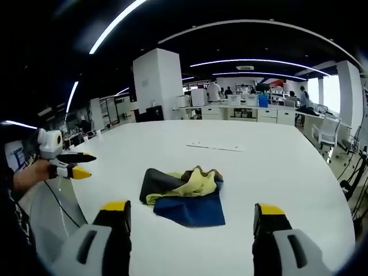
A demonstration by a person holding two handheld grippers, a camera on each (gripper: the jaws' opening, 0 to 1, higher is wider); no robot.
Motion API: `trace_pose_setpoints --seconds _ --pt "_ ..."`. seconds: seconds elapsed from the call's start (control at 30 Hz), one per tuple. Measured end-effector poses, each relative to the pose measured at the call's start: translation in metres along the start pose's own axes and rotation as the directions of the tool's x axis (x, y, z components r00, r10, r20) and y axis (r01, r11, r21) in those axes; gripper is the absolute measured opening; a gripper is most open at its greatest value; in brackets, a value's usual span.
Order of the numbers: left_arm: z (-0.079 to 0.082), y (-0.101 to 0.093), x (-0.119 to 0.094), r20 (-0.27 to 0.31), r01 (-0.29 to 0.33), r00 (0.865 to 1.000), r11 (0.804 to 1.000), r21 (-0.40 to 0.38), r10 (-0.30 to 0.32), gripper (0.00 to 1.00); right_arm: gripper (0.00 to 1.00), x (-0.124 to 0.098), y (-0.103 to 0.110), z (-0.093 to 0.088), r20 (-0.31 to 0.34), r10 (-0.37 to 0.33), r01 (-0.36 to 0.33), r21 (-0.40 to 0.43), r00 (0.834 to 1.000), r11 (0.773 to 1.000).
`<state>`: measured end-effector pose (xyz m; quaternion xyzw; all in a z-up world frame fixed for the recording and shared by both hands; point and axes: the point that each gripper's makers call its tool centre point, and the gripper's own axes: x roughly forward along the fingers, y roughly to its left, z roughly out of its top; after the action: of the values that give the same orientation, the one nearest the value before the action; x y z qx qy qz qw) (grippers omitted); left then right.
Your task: Fold the garment on the visible template until the final outline fits inside the template.
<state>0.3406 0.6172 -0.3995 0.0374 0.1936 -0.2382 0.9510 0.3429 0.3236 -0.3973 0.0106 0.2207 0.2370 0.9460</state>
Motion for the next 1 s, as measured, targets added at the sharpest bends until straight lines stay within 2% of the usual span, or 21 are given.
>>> trace_pose_setpoints --seconds 0.17,0.5,0.83,1.0 --pt "0.003 -0.012 0.015 0.013 0.048 0.999 0.999 -0.017 -0.048 0.58 0.79 0.009 -0.001 -0.004 -0.009 0.012 -0.011 0.021 1.0 1.0" --pt "0.007 -0.029 0.045 0.007 0.112 0.994 0.994 0.018 -0.112 0.49 0.66 0.035 -0.004 -0.007 -0.026 0.031 -0.03 0.029 0.999 0.999" --pt "0.007 -0.032 0.075 -0.018 0.147 0.989 0.989 0.034 -0.146 0.42 0.61 0.065 -0.007 -0.014 -0.056 0.051 -0.049 0.035 0.997 0.998" --pt "0.008 -0.026 0.093 -0.029 0.153 0.988 0.987 0.05 -0.152 0.4 0.57 0.084 -0.008 -0.02 -0.074 0.058 -0.054 0.052 0.996 0.997"
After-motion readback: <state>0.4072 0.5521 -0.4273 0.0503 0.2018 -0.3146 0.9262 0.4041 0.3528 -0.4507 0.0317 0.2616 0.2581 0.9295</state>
